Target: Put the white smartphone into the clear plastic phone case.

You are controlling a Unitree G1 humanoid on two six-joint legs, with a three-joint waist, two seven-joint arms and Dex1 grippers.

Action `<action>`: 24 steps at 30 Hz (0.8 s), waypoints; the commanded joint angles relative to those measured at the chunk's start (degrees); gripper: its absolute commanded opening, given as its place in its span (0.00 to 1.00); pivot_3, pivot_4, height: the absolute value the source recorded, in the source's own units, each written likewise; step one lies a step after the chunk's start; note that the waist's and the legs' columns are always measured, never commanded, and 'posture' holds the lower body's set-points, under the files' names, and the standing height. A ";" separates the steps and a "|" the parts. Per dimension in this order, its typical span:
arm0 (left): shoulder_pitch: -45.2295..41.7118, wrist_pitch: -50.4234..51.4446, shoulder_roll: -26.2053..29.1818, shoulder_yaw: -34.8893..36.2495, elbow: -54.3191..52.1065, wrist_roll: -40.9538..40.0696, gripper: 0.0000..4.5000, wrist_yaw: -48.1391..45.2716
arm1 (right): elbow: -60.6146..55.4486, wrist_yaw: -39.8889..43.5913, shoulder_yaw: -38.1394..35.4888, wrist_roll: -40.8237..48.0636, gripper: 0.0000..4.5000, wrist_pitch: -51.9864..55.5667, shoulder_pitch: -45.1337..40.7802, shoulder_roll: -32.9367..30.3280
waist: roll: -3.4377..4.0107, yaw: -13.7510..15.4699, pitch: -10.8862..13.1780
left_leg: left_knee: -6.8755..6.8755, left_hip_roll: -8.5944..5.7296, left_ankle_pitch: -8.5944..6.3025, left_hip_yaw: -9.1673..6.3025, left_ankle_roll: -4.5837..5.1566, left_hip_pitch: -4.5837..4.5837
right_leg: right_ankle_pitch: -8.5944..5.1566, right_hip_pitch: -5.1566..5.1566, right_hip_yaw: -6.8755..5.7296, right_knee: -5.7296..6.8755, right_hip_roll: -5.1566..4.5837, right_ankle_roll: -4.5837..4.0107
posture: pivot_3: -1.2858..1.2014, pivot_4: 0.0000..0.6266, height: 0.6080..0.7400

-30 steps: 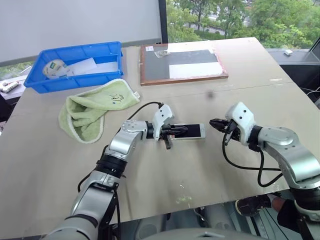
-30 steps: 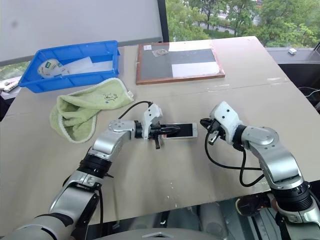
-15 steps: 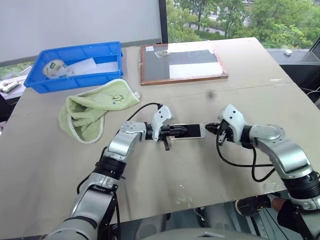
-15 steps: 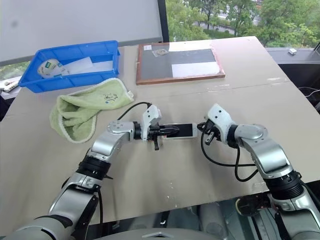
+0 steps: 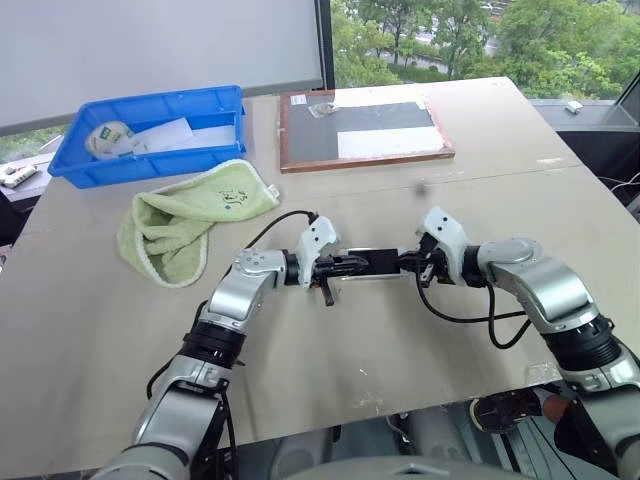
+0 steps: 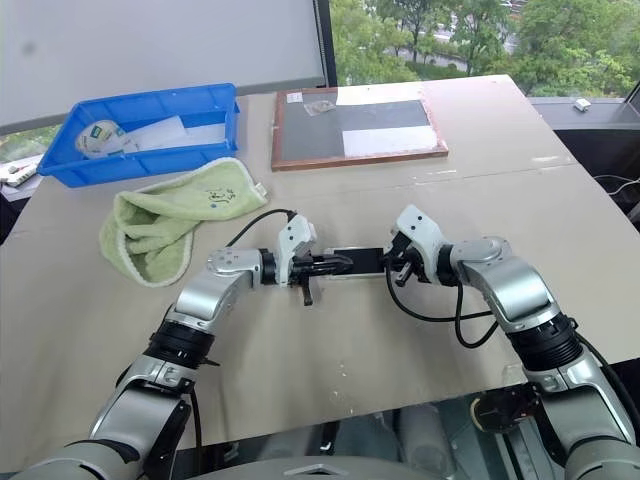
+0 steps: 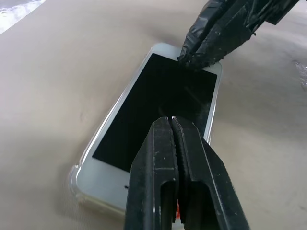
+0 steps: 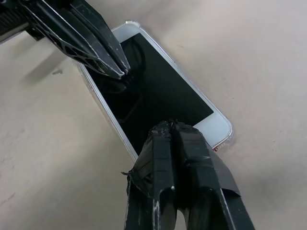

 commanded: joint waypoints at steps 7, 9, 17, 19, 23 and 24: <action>1.65 1.27 -0.25 -0.79 -0.90 0.80 0.02 1.46 | 11.98 3.70 12.12 -3.83 0.00 8.23 -0.73 -2.29 | -0.16 0.23 -1.00 | 0.01 0.00 0.00 -0.04 0.00 0.08 | -0.11 0.13 -0.10 -0.01 -0.02 0.15 | 0.52 0.24 1.00; 1.89 1.49 -0.42 -0.85 -1.27 0.79 0.02 1.67 | 16.84 3.70 14.52 -5.19 0.00 7.89 -0.75 -0.77 | -0.34 0.14 -1.63 | 0.00 -0.01 -0.01 -0.04 0.00 0.20 | -0.12 0.24 -0.10 -0.03 -0.02 0.17 | 0.52 0.24 1.00; 2.73 2.56 -0.57 -0.56 -2.88 0.50 0.02 2.36 | 27.40 4.35 17.51 -10.66 0.00 4.05 1.32 1.57 | -0.66 0.20 -3.17 | -0.30 0.15 -0.37 -0.50 -0.28 2.03 | -1.37 2.14 -0.12 -0.17 -0.21 0.59 | 0.52 0.24 1.00; 2.97 2.66 -0.49 -0.50 -3.08 0.45 0.02 2.48 | 27.70 4.40 17.63 -11.78 0.00 3.18 1.69 1.46 | -0.65 0.23 -3.46 | -0.30 0.09 -0.37 -0.55 -0.28 2.02 | -1.37 2.16 -0.17 -0.17 -0.53 0.59 | 0.52 0.24 1.00; 3.11 2.84 -0.64 -0.50 -3.11 0.38 0.02 2.79 | 24.78 5.88 16.96 -11.93 0.00 0.85 2.93 1.75 | -0.64 0.21 -3.65 | -0.54 0.07 -0.37 -0.67 -0.29 2.09 | -1.37 2.17 -0.28 -0.17 -0.55 0.59 | 0.52 0.24 1.00; 3.07 2.88 -0.70 -0.50 -3.07 0.38 0.02 2.83 | 23.92 6.45 17.06 -11.92 0.00 0.19 3.17 1.61 | -0.63 0.20 -3.67 | -0.62 0.07 -0.37 -0.71 -0.29 2.11 | -1.37 2.16 -0.31 -0.17 -0.55 0.59 | 0.52 0.24 1.00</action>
